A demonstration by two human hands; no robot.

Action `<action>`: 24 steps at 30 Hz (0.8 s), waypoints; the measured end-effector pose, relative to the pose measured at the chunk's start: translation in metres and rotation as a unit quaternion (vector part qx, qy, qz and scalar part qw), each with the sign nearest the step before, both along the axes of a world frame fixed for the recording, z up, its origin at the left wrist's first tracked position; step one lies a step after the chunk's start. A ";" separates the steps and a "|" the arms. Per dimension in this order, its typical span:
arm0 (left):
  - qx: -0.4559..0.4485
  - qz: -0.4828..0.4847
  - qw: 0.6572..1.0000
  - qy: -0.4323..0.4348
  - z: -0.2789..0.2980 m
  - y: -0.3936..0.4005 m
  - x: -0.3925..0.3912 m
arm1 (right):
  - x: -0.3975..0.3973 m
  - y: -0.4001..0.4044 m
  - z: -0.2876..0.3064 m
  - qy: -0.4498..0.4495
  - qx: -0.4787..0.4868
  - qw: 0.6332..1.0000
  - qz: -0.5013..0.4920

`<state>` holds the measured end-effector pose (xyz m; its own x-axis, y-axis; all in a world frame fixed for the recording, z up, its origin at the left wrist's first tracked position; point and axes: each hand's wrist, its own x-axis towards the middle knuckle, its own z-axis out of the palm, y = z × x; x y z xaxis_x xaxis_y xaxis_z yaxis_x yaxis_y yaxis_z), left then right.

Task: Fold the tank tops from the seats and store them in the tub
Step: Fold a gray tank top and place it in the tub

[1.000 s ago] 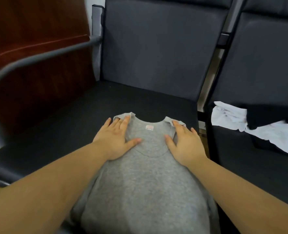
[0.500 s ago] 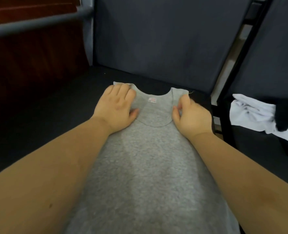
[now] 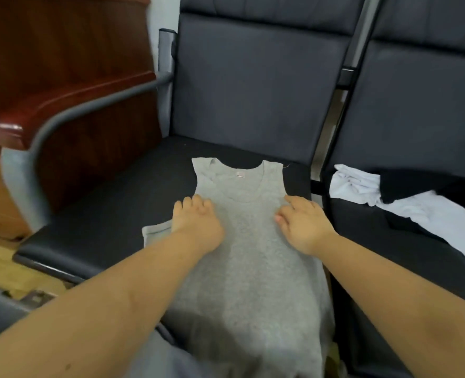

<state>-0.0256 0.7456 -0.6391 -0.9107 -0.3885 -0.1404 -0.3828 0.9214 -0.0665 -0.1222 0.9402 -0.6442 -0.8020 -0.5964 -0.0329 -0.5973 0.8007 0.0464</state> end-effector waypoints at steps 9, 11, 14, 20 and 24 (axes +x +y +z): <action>0.079 0.111 0.987 0.080 -0.003 -0.046 0.058 | 0.032 0.047 -0.009 -0.145 -0.223 0.947 -0.181; 0.075 0.152 0.979 0.110 -0.005 -0.055 0.062 | 0.031 0.051 -0.008 -0.171 -0.260 0.927 -0.210; 0.075 0.183 0.973 0.115 -0.007 -0.057 0.056 | 0.026 0.048 -0.008 -0.185 -0.295 0.908 -0.233; 0.099 0.198 0.972 0.073 -0.002 -0.060 0.035 | 0.002 0.045 -0.008 -0.209 -0.340 0.876 -0.273; 0.232 0.176 0.953 0.081 0.002 -0.058 0.030 | -0.004 0.042 0.003 -0.200 -0.223 0.909 -0.289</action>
